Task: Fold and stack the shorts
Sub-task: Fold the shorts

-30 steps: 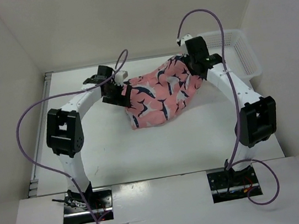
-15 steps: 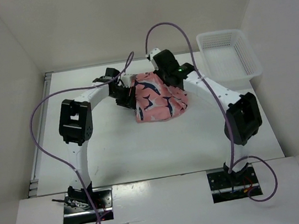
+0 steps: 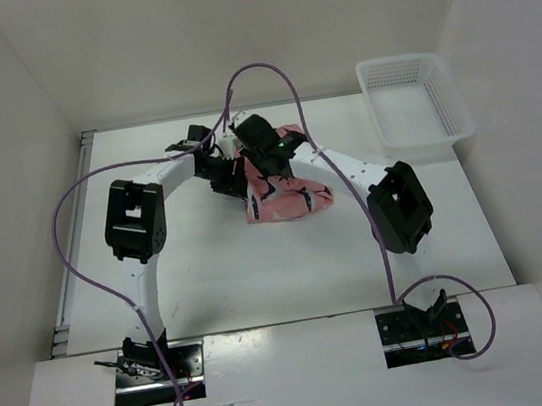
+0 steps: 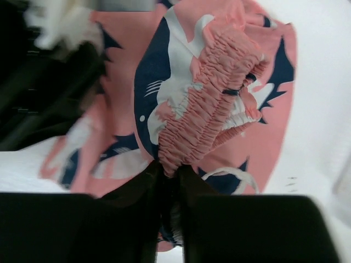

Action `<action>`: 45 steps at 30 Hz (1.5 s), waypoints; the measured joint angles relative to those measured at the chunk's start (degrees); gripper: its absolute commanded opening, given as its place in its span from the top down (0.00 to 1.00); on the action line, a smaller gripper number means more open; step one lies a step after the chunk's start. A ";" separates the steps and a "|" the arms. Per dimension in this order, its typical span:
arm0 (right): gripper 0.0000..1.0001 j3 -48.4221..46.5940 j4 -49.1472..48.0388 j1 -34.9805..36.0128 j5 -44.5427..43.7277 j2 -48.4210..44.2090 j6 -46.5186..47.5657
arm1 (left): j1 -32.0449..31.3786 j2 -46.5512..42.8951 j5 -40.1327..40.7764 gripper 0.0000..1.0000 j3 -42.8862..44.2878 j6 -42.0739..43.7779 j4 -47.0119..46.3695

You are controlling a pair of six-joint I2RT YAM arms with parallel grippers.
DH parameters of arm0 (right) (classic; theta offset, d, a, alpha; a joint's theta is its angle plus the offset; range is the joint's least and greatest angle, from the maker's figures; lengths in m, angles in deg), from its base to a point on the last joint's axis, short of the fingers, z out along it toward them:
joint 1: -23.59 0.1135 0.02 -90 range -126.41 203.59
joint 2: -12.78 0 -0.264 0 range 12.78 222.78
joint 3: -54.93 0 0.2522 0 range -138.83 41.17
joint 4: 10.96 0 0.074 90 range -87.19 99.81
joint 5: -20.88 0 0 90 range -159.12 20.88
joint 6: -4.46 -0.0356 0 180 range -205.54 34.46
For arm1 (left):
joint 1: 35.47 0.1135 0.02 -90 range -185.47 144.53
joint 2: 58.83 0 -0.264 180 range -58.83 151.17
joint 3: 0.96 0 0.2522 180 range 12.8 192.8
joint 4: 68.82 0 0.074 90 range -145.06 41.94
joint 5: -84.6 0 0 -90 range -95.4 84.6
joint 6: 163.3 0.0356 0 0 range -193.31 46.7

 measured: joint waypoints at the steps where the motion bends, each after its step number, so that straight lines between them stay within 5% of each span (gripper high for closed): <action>1: 0.62 -0.28 0.07 0.96 0.15 0.28 -0.76 | 0.07 0.00 -0.11 0.42 -0.07 -0.02 -0.09; 2: 0.39 -0.68 0.07 1.88 0.39 0.55 -1.49 | 0.22 0.00 -0.17 0.40 -0.11 -0.07 -0.09; 5: 0.26 -3.82 0.55 4.13 4.33 1.31 -2.29 | 1.14 0.00 -0.44 0.38 -0.11 -0.17 -0.11; 13: 0.26 -8.22 0.20 5.79 12.17 -2.43 -1.29 | 5.97 -1.68 4.72 0.26 -0.11 0.22 0.35; 19: 0.38 15.21 -7.69 4.28 7.39 -21.57 6.01 | 9.14 -8.37 11.76 0.23 0.57 0.22 4.20; 27: 0.39 39.39 -13.11 -5.88 8.50 -27.74 12.98 | -1.99 -14.23 6.29 0.10 7.26 0.42 8.26; 39: 0.32 43.91 -24.37 -9.51 13.16 -24.44 17.46 | -7.63 -8.15 4.61 0.07 2.19 0.28 7.10; 42: 0.32 45.33 -26.16 -9.79 14.01 -22.56 18.86 | -8.13 -6.69 5.18 0.21 2.19 0.24 6.64; 45: 0.40 45.99 -26.75 -10.27 15.13 -19.89 20.15 | -8.35 -4.85 5.49 0.50 2.75 -0.02 6.32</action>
